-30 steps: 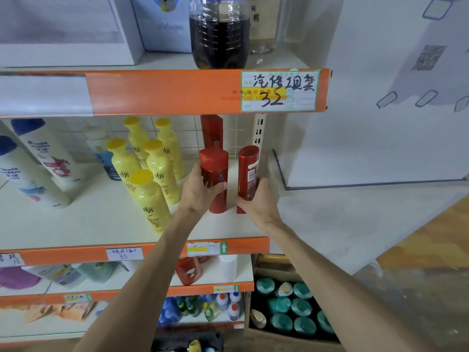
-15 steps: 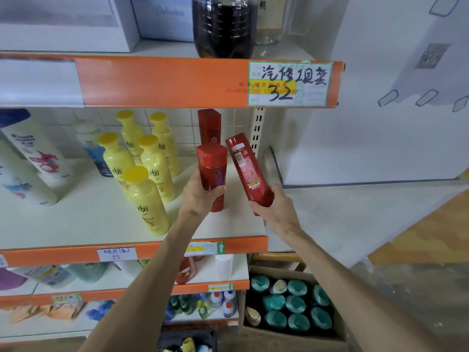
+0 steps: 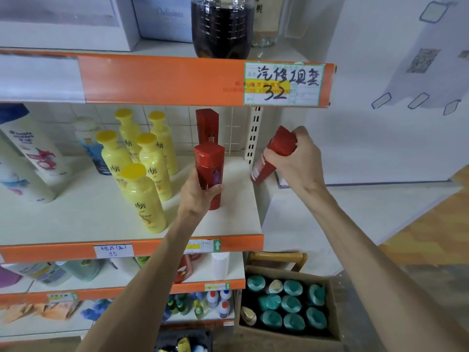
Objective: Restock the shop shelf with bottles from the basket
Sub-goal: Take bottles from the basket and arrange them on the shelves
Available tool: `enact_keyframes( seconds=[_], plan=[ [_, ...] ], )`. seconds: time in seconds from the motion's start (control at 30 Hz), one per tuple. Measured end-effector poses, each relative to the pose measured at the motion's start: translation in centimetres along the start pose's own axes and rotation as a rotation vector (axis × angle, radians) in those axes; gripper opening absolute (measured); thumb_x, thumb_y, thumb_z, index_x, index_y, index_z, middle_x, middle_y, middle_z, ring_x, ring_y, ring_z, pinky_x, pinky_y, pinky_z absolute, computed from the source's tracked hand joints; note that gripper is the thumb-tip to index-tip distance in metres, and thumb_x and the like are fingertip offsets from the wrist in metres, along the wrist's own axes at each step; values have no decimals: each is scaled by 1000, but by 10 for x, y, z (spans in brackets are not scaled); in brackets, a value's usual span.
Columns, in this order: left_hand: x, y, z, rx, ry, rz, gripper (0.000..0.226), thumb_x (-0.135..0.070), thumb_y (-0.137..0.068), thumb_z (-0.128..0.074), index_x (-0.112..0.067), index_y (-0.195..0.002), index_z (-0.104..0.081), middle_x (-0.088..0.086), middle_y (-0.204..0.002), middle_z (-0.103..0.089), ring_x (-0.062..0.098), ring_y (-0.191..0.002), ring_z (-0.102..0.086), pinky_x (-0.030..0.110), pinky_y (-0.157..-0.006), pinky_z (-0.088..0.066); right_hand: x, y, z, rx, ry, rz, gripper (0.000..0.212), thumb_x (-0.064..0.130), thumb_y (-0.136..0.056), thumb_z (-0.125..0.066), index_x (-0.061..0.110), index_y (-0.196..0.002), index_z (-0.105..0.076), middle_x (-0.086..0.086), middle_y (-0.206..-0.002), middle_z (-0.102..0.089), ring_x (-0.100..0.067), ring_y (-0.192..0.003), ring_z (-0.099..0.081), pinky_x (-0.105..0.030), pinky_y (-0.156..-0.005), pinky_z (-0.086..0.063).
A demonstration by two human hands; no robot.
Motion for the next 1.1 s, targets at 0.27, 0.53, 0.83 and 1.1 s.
enact_keyframes(
  seconds=[0.27, 0.53, 0.83, 1.1],
  plan=[
    [-2, 0, 1, -22, -18, -14, 51, -13, -75, -77, -15, -120, -53, -3, -99, -64, 15, -87, -60, 24, -79, -48, -14, -11, -57, 53, -73, -61, 27, 36, -79, -68, 20, -91, -49, 4, -79, -60, -13, -72, -62, -31, -65, -51],
    [3, -5, 1, -33, 23, -43, 49, -13, -78, -74, -23, -120, -52, -6, -100, -66, 15, -91, -63, 25, -82, -51, -9, -23, -102, 119, -145, -63, 28, 41, -80, -67, 20, -92, -54, 7, -70, -56, -13, -64, -59, -27, -58, -44],
    [1, -11, 1, 4, 14, -62, 49, -19, -75, -79, -22, -116, -53, -4, -98, -66, 11, -88, -61, 17, -77, -49, -37, 1, -143, 511, -147, -115, 26, 16, -80, -72, 20, -97, -54, 2, -81, -56, -9, -73, -56, -21, -64, -40],
    [4, -11, 0, 24, 34, -50, 48, -18, -75, -79, -24, -115, -54, -2, -102, -67, 14, -95, -63, 27, -84, -52, -49, 1, -149, 642, -218, -119, 53, 14, -76, -78, 22, -120, -50, -1, -111, -62, -19, -110, -61, -39, -94, -55]
  ],
)
Point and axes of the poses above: each hand's wrist, its own y-axis away from the middle knuckle, its own z-axis out of the back of the hand, x = y × z, the point moved 9 cm from there along -y, towards the middle knuckle
